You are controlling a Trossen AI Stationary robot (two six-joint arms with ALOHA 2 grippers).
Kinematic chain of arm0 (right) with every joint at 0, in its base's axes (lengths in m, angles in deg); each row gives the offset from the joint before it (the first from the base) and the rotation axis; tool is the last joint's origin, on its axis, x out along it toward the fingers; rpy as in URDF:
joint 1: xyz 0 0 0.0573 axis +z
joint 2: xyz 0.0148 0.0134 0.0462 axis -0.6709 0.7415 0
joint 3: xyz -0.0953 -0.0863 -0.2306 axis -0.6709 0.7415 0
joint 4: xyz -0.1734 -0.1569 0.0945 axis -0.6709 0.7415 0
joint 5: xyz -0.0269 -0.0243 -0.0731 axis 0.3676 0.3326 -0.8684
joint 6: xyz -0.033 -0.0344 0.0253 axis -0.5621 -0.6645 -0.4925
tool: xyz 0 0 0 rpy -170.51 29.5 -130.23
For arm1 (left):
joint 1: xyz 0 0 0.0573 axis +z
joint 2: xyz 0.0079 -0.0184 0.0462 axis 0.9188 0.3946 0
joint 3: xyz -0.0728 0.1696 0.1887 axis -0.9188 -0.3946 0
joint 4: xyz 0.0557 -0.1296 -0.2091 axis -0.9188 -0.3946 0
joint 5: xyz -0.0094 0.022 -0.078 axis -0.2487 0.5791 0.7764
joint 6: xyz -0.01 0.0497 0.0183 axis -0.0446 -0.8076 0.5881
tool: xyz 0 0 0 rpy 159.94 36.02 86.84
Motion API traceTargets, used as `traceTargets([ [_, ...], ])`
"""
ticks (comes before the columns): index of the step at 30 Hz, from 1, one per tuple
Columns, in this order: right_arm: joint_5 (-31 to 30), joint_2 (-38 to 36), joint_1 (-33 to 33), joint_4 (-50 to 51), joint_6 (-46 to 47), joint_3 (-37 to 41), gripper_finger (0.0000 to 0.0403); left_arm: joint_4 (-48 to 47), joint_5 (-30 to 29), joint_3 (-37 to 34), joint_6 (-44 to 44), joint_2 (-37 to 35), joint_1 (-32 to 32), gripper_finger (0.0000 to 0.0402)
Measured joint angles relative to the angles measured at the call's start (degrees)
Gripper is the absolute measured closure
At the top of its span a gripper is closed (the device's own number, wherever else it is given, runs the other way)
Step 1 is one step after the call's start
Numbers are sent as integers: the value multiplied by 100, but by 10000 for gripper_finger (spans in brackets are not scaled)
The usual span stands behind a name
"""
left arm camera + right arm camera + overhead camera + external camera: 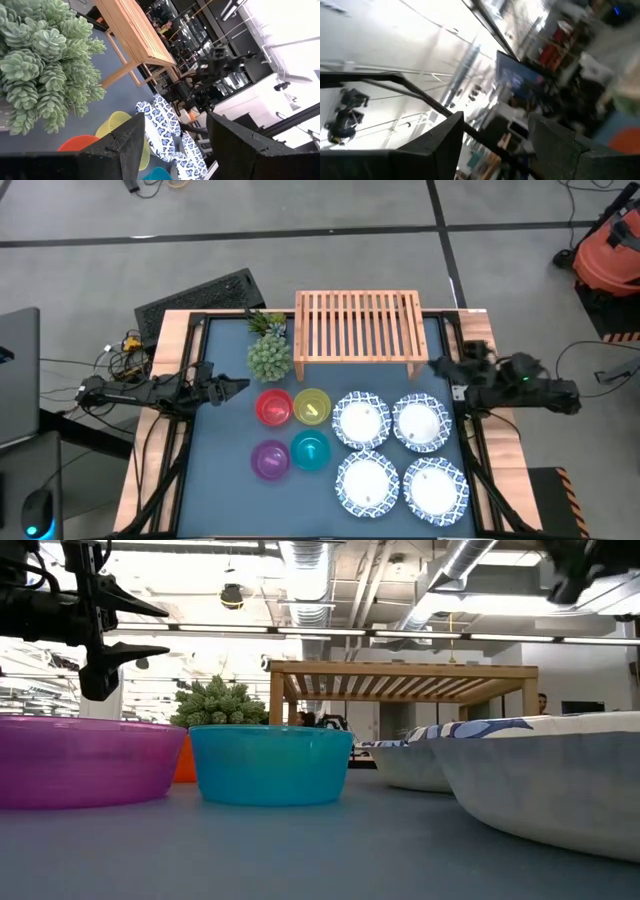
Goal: Place and stack bowls onto a shelf
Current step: Put the white patterned bowl on the shelf
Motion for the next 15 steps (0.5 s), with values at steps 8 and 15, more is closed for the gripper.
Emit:
traceTargets([
  [8, 234, 1089, 0, 1671, -286, -1527, 154, 1, -23, -1, 240, 1, 0, 205],
  [15, 1469, 2559, 0, 4304, 422, -2031, 154, 1, -27, -1, 258, 1, 0, 205],
])
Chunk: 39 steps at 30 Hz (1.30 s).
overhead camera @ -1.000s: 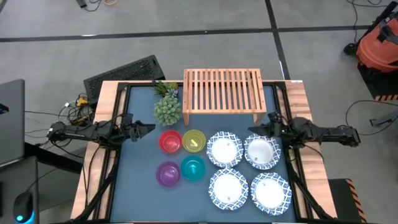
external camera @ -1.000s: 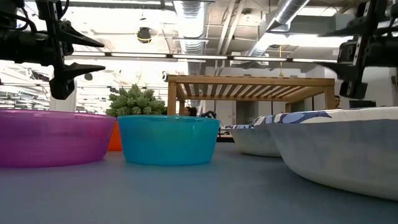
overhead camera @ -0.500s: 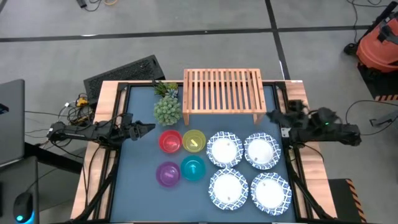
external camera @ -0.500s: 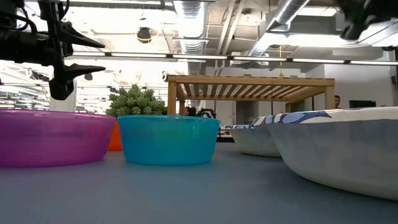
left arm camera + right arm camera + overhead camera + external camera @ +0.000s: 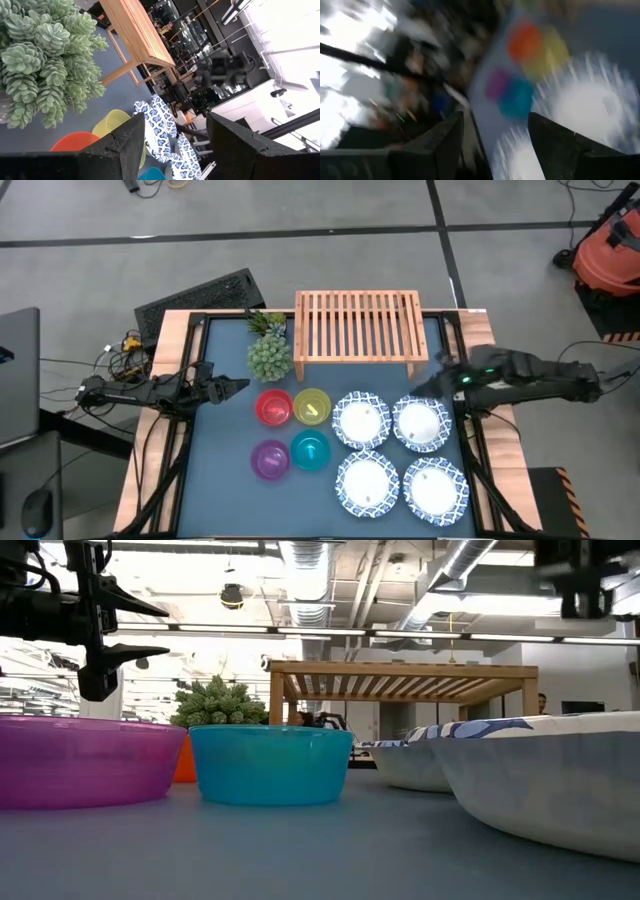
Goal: Place and stack bowls onto a shelf
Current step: Put the white patterned bowl on the shelf
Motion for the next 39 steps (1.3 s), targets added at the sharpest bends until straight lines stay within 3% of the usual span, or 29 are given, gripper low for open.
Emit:
traceTargets([
  [4, 920, 825, 7, 663, -155, 0, 154, 2, -8, 0, -2, 0, 0, 205],
  [9, 1073, 1678, 162, 1206, -442, 0, 154, 2, -39, 0, -131, 0, 0, 205],
  [23, 17, 3413, 2158, 920, 254, -226, 154, 2, -55, 2, -448, 0, 0, 205],
  [27, -453, 3826, 2691, 1632, 602, -777, 154, 2, -86, 1, -457, 0, 0, 205],
  [34, -1343, 4633, 3142, 3922, 687, -2472, 154, 3, -116, 1, -637, 0, 0, 205],
  [39, -2119, 5084, 3396, 4216, 368, -3221, 154, 4, -118, 2, -640, 0, 0, 205],
])
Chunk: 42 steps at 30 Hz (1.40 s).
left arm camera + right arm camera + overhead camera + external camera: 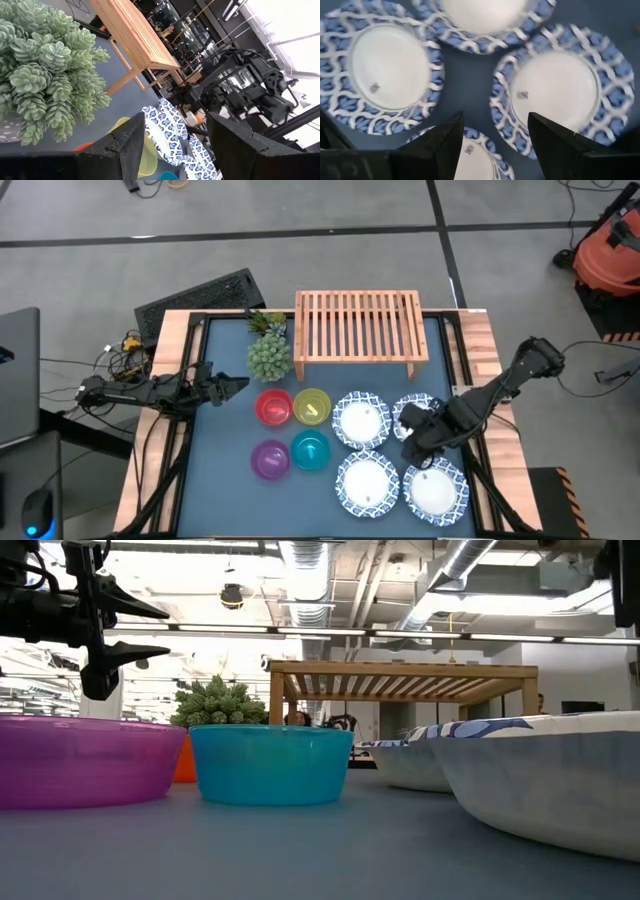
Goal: Place and stack bowls onto a shelf
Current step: Put the white patterned bowl on the shelf
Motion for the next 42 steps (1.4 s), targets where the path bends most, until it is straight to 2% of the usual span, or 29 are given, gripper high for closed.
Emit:
traceTargets([
  [5, -30, 454, 89, -84, -226, -26, 154, -1, 2, 0, -174, 0, 0, 205],
  [18, -27, 2245, 33, 16, -333, -22, 154, 0, 18, 0, -489, 0, 0, 205],
  [29, 80, 2682, -318, 179, 67, 6, 161, -2, 20, 0, -501, 0, -1, 205],
  [33, 162, 2680, -475, 252, 219, 6, 216, -2, 17, 0, -505, 0, -2, 205],
  [39, 452, 2680, -533, 387, 248, 6, 365, -2, 13, 0, -505, 0, 0, 205],
  [40, 486, 2680, -533, 387, 255, 6, 381, -2, 13, 0, -505, 0, -1, 205],
  [42, 582, 2680, -531, 409, 257, 6, 384, -2, 13, 0, -505, 0, 0, 205],
])
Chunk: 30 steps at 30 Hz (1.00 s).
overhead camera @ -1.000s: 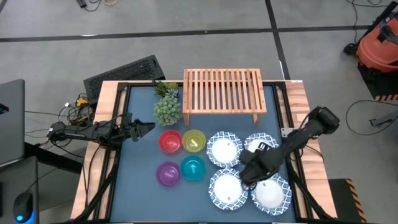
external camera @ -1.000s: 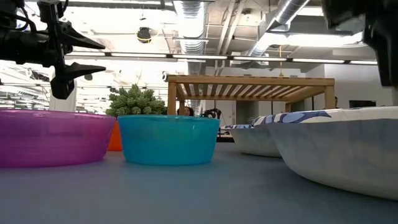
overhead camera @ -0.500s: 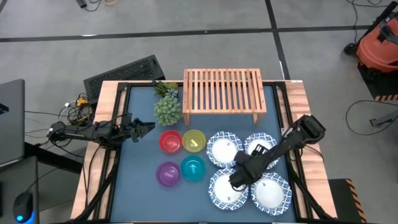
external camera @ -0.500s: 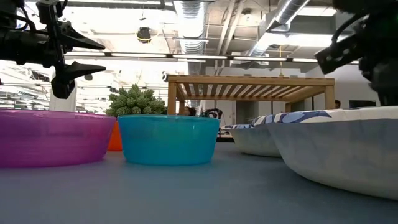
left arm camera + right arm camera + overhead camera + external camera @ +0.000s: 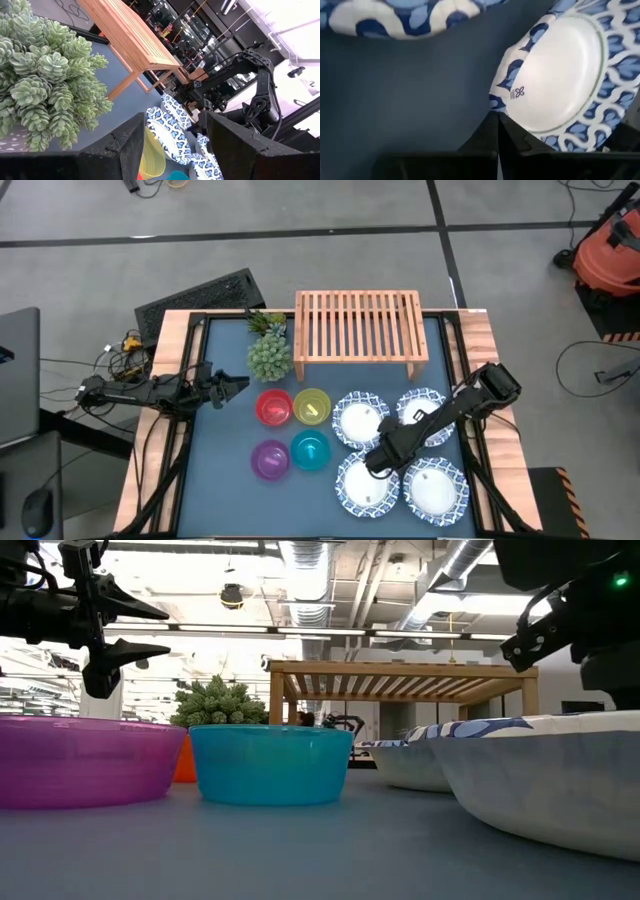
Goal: Place and stack bowls onto a shelf
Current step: Put the white patterned bowl on the shelf
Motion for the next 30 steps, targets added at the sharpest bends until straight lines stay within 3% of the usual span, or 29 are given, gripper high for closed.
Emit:
traceTargets([
  [6, 169, -124, 0, 94, 140, -31, 385, 0, -2, 0, -2, 0, -1, 205],
  [16, 162, -1046, 22, 143, 592, -179, 378, 0, -13, 0, -103, 0, -2, 205],
  [19, 158, -1177, 20, 160, 612, -179, 327, 0, -11, 0, -99, 0, -2, 205],
  [26, 149, -909, 55, -88, 158, 160, 165, 0, 61, 0, -90, 0, -2, 205],
  [30, 150, -687, 46, -276, -19, 474, 120, -2, 62, 0, -41, 0, -1, 205],
])
